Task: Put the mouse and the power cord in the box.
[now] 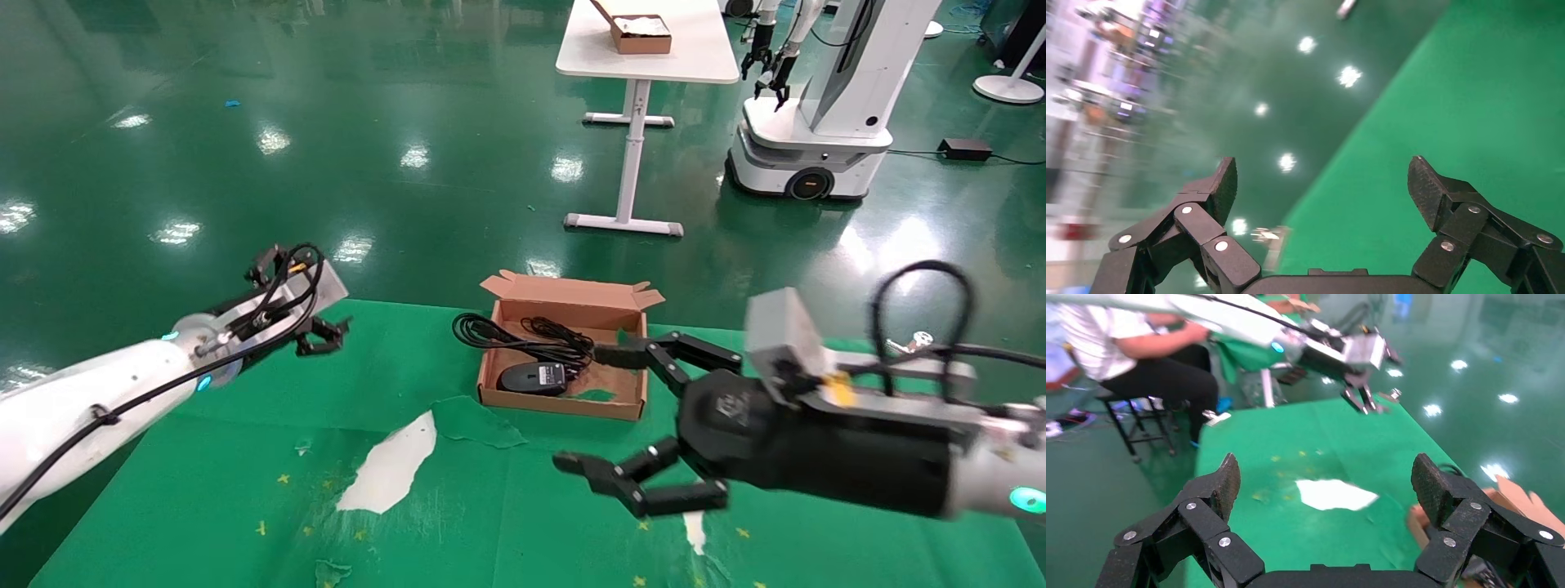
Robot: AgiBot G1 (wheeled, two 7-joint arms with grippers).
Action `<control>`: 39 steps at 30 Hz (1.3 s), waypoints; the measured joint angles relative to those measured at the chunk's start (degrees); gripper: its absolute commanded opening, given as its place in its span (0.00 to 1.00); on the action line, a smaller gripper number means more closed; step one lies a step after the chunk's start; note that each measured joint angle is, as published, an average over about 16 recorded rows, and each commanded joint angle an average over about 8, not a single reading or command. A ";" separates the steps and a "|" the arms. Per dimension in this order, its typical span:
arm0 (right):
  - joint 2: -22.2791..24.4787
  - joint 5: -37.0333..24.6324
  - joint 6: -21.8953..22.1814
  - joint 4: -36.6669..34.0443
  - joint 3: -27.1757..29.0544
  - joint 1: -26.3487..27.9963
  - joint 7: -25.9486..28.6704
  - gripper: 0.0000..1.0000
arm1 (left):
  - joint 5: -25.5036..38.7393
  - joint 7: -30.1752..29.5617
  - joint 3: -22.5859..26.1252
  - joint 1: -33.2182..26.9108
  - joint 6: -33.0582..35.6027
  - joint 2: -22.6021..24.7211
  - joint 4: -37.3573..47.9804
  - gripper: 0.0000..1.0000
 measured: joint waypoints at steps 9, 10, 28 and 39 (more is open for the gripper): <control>6.19 7.71 -6.85 6.93 5.85 -5.41 0.89 1.00 | -8.14 -0.40 -7.99 4.28 12.15 -4.03 -5.99 1.00; 6.71 8.36 -7.43 7.51 6.34 -5.86 0.96 1.00 | -9.04 -0.45 -8.87 4.75 13.50 -4.48 -6.65 1.00; 9.51 11.88 -10.53 10.59 8.91 -8.26 1.31 1.00 | -25.41 -1.25 -24.94 13.35 37.94 -12.59 -18.70 1.00; 9.53 11.91 -10.51 10.58 8.86 -8.25 1.29 1.00 | -35.38 -1.74 -34.73 18.59 52.82 -17.52 -26.03 1.00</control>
